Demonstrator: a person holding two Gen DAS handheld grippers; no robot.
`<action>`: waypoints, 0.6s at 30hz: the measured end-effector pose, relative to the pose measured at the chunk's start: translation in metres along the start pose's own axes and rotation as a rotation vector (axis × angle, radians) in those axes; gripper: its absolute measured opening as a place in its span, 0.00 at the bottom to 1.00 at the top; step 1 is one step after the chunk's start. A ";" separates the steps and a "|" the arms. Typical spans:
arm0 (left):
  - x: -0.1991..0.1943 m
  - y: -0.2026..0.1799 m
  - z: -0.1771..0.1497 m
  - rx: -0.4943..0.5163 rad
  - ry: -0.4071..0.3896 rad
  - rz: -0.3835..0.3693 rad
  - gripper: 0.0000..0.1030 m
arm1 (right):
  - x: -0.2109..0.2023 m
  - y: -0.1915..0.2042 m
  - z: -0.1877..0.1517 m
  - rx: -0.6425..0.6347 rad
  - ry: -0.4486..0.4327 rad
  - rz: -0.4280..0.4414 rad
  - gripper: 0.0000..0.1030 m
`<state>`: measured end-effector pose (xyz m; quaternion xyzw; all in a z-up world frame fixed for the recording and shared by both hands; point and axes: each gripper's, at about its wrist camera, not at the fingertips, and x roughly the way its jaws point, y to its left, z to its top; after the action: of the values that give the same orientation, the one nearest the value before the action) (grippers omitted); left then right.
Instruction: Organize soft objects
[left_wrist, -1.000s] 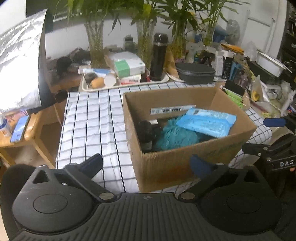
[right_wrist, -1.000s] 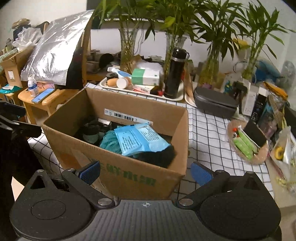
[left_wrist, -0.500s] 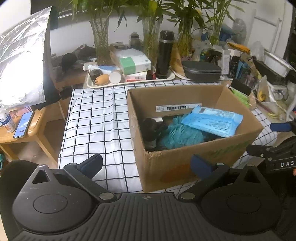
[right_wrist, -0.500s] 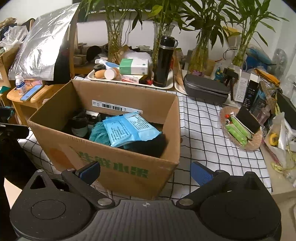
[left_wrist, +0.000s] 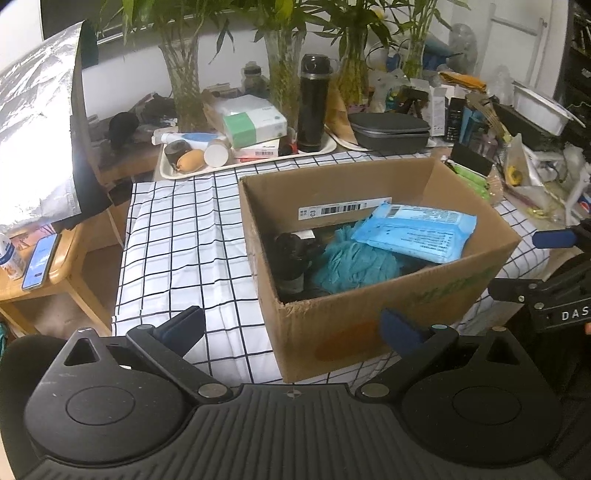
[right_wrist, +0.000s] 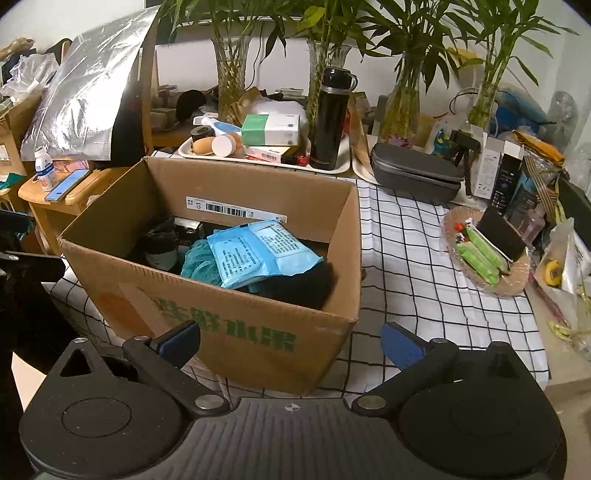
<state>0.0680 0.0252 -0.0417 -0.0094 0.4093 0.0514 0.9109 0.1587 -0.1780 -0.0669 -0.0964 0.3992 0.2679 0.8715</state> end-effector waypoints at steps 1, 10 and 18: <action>0.000 0.000 0.000 -0.002 0.001 -0.003 1.00 | 0.000 0.000 0.000 0.000 0.000 -0.001 1.00; 0.001 -0.001 -0.001 0.003 0.024 -0.006 1.00 | -0.002 -0.001 0.001 -0.007 -0.011 -0.005 1.00; 0.002 -0.002 0.000 -0.005 0.037 -0.018 1.00 | -0.003 0.000 0.002 -0.016 -0.014 -0.007 1.00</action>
<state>0.0695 0.0238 -0.0431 -0.0164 0.4260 0.0442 0.9035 0.1583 -0.1785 -0.0636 -0.1029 0.3905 0.2686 0.8745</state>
